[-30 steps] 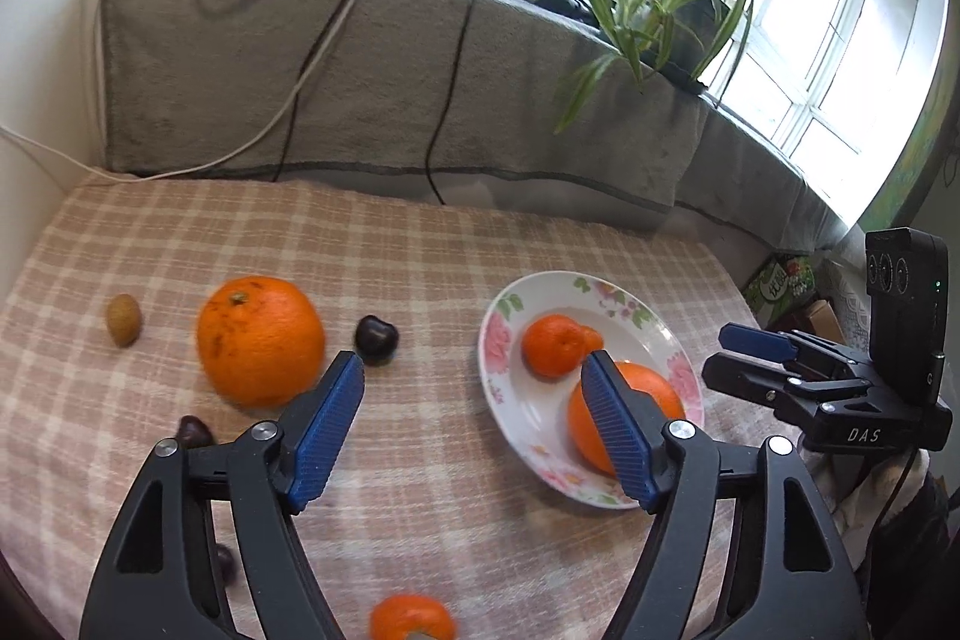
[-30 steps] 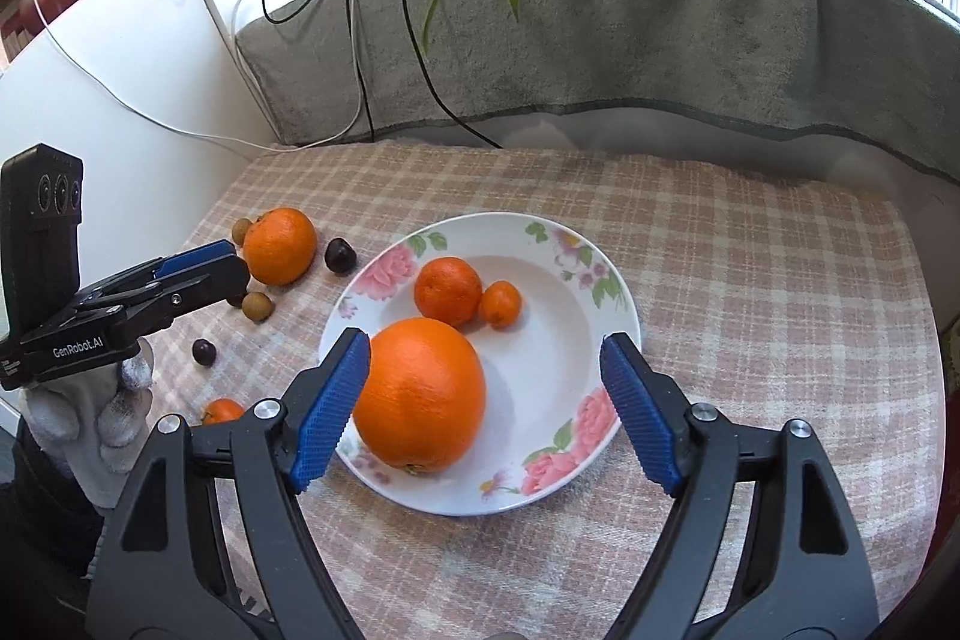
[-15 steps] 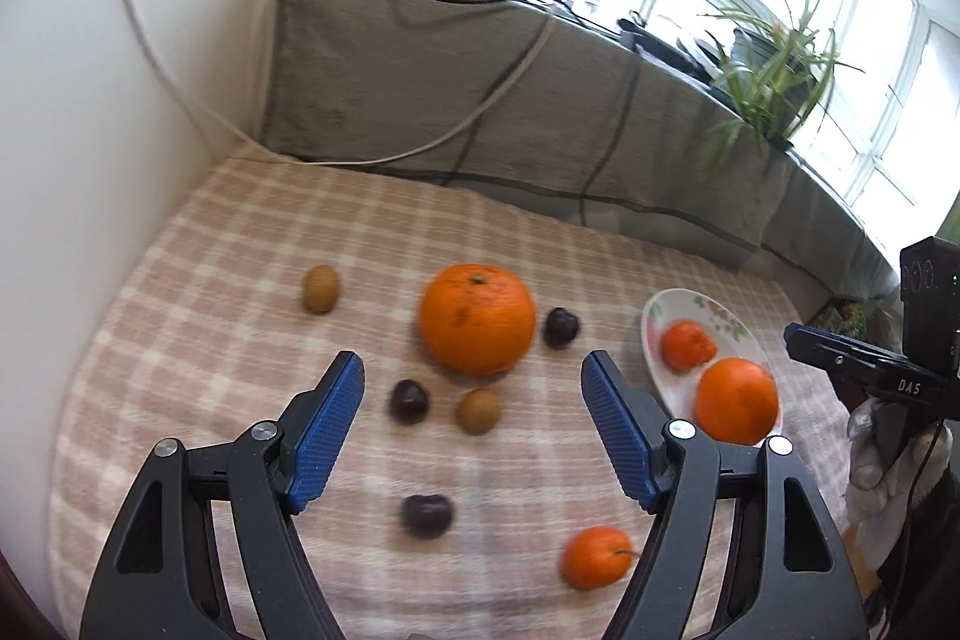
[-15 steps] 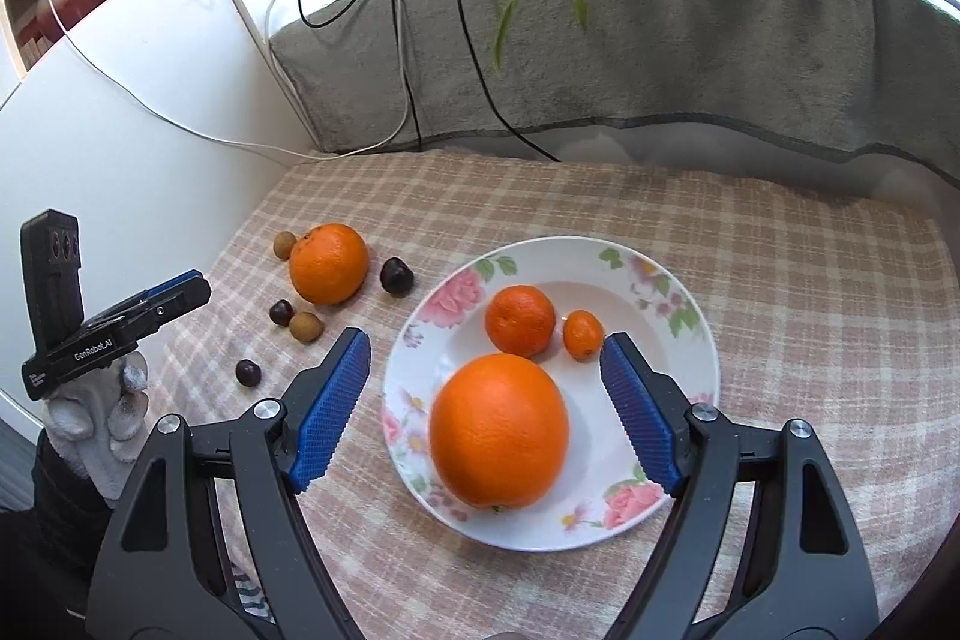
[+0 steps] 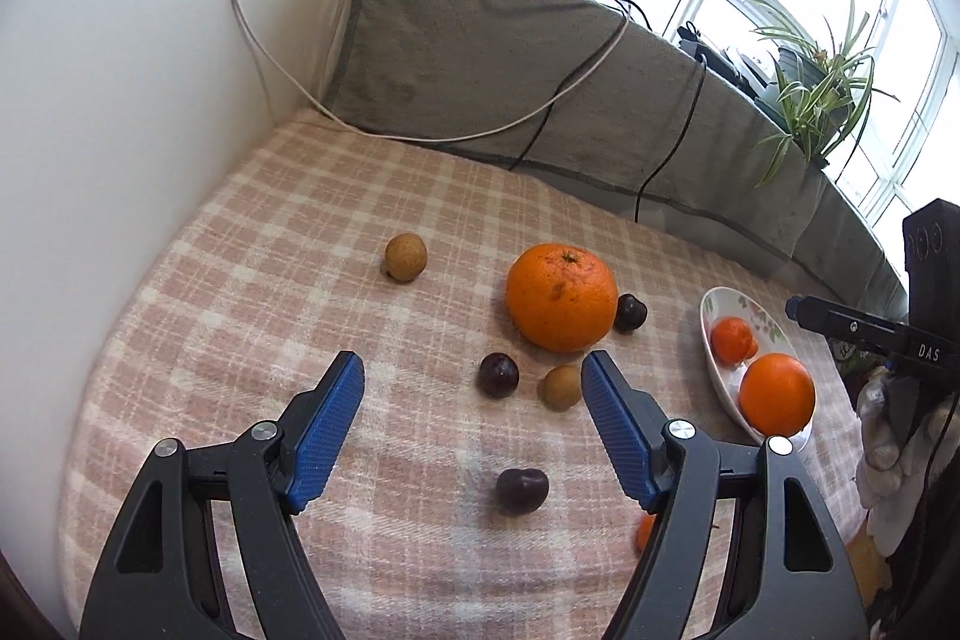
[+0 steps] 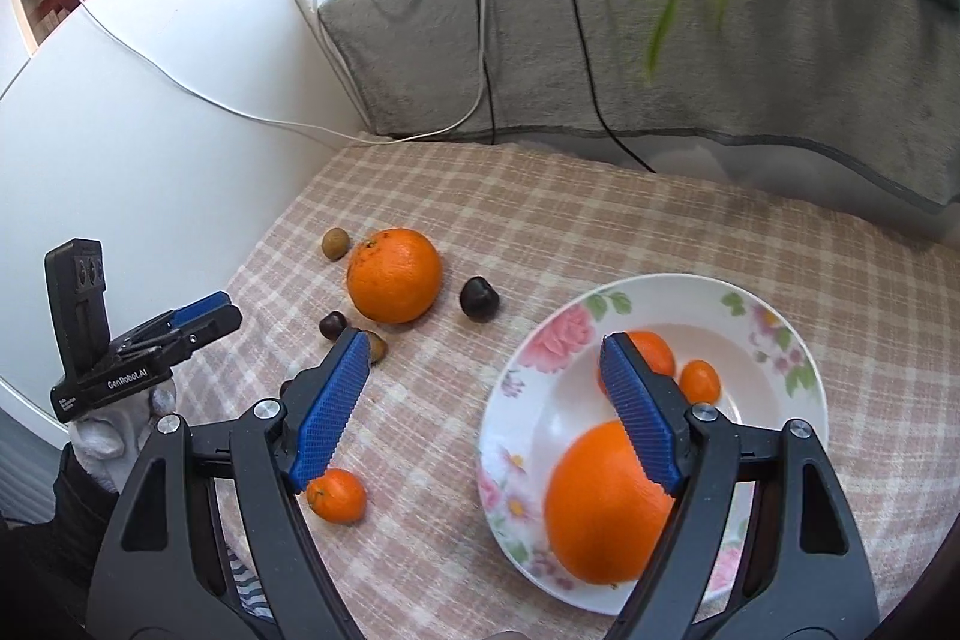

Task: Organize fruits
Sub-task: 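Move the right gripper to the second large orange on the cloth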

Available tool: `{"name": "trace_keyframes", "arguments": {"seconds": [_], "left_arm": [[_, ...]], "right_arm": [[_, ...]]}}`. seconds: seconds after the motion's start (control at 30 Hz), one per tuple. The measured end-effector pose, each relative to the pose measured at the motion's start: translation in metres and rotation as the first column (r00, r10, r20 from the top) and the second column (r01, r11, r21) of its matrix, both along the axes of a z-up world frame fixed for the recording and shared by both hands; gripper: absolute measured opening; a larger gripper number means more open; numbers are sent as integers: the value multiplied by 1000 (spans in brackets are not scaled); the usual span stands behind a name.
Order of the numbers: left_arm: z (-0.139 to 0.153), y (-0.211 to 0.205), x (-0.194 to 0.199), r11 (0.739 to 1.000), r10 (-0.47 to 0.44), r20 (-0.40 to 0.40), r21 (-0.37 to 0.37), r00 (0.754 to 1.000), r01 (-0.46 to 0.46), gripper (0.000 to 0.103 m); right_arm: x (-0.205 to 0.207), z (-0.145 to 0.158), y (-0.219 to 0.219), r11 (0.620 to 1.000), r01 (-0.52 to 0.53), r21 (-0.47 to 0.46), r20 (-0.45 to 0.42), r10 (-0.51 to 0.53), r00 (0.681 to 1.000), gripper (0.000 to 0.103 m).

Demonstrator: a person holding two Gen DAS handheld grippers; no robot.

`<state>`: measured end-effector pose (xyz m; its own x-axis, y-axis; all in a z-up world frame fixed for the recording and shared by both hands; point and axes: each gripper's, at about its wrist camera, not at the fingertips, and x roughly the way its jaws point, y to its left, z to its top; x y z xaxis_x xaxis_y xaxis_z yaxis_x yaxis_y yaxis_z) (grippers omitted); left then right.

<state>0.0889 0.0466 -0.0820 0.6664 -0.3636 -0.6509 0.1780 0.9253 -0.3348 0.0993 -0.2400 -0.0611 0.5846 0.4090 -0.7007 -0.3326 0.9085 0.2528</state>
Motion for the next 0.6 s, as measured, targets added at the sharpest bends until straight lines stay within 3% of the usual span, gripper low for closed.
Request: {"name": "trace_keyframes", "arguments": {"seconds": [0.6], "left_arm": [[-20,-11,24,995,-89,-41,-42,995,88,66]], "right_arm": [[54,-18,60,995,-101,9,-97,101,990,82]]}}
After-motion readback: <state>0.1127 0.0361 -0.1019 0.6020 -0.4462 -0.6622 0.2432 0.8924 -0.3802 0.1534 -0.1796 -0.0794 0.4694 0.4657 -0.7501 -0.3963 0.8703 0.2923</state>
